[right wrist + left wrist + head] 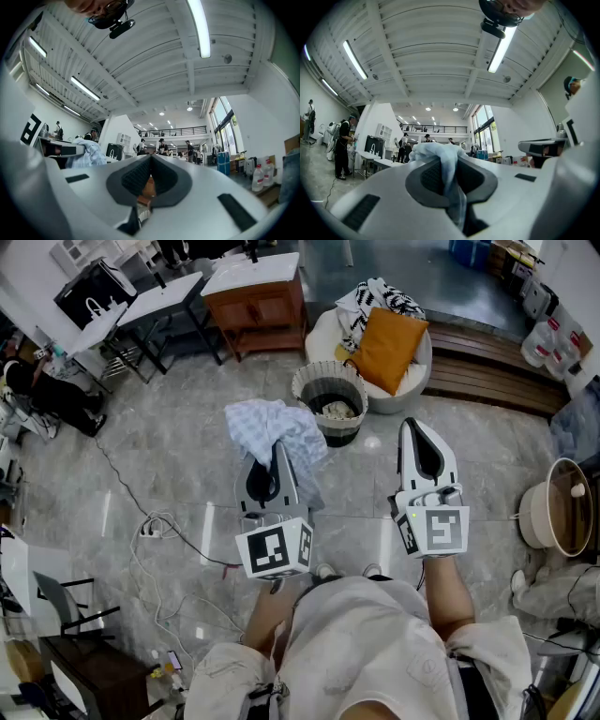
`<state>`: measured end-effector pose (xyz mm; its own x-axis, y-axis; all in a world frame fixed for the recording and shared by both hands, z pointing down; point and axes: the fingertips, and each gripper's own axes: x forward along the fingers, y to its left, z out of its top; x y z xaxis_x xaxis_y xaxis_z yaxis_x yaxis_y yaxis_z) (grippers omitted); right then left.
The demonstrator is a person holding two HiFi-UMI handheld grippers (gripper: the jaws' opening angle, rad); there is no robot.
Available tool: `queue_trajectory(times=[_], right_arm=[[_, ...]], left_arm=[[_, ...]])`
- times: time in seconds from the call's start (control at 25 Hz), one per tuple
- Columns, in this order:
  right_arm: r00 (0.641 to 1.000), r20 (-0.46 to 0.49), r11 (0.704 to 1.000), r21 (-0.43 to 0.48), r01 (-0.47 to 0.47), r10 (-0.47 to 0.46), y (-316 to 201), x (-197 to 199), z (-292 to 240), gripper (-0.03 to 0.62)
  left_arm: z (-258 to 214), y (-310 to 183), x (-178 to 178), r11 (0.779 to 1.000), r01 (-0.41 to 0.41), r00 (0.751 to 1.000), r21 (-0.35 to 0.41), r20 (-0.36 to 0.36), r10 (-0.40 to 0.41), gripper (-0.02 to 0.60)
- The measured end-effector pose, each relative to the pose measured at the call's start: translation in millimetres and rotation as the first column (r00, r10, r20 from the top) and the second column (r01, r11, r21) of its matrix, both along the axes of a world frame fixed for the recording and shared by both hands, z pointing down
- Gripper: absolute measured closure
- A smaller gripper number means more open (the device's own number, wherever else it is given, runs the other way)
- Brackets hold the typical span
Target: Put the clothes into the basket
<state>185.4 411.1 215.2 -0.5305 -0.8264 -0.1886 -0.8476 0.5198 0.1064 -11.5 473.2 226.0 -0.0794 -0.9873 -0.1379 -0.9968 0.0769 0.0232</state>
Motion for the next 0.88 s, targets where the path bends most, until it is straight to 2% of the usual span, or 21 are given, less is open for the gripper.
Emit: queue_trajectory(times=[0.36, 0.6, 0.88], right_arm=[[1.0, 0.006, 1.0, 0.016, 0.006, -0.006, 8, -39, -2, 0.606], [0.999, 0.04, 1.0, -0.001, 0.001, -0.001, 16, -65, 9, 0.606], [0.999, 0.037, 1.0, -0.019, -0.017, 0.017, 12, -82, 14, 0.606]], left_arm=[[0, 9, -36, 1.0, -0.005, 1.0, 0.009, 0.0, 0.005, 0.54], [9, 11, -58, 0.999, -0.044, 0.999, 0.009, 0.009, 0.044, 0.54], [6, 8, -78, 0.999, -0.046, 0.999, 0.019, 0.013, 0.046, 0.538]])
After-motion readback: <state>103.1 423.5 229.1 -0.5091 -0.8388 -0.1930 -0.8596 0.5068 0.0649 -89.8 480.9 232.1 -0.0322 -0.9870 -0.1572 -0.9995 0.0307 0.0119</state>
